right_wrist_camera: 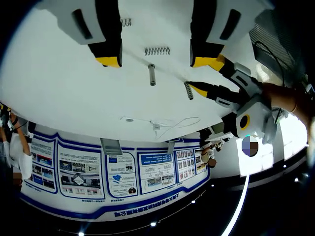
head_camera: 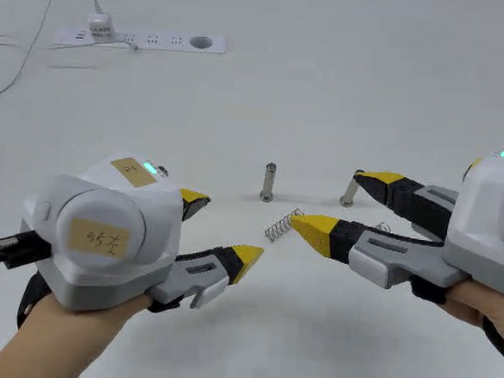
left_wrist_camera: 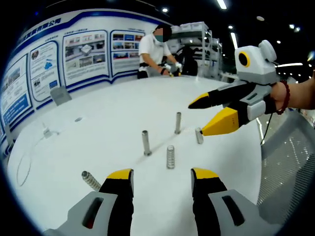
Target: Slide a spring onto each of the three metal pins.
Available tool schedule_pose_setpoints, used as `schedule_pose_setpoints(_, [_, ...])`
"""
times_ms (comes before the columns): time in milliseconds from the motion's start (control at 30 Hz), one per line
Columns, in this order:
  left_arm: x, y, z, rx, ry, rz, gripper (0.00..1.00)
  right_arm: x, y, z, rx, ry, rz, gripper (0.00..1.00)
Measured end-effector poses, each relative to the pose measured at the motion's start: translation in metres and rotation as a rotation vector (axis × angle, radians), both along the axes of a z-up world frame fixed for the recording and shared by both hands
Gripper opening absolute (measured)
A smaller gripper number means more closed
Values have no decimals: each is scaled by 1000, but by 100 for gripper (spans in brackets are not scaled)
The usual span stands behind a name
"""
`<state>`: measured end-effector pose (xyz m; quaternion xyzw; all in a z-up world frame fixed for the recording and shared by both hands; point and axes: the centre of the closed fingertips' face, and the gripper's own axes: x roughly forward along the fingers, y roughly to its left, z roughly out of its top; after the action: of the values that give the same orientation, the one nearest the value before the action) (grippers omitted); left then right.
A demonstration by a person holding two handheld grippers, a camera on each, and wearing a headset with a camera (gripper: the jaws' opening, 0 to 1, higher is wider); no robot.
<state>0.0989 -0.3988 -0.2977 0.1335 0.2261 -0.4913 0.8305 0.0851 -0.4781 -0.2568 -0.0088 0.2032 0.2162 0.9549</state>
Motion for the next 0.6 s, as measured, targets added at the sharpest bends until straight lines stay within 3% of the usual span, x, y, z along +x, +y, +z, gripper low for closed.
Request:
schedule_pose_setpoints(300, [4, -22, -14, 8, 25, -36, 41, -6, -11, -7, 14, 18, -29, 56])
schedule_pose_setpoints(600, [11, -34, -29, 41, 55, -51, 29, -8, -19, -12, 27, 29, -57, 55])
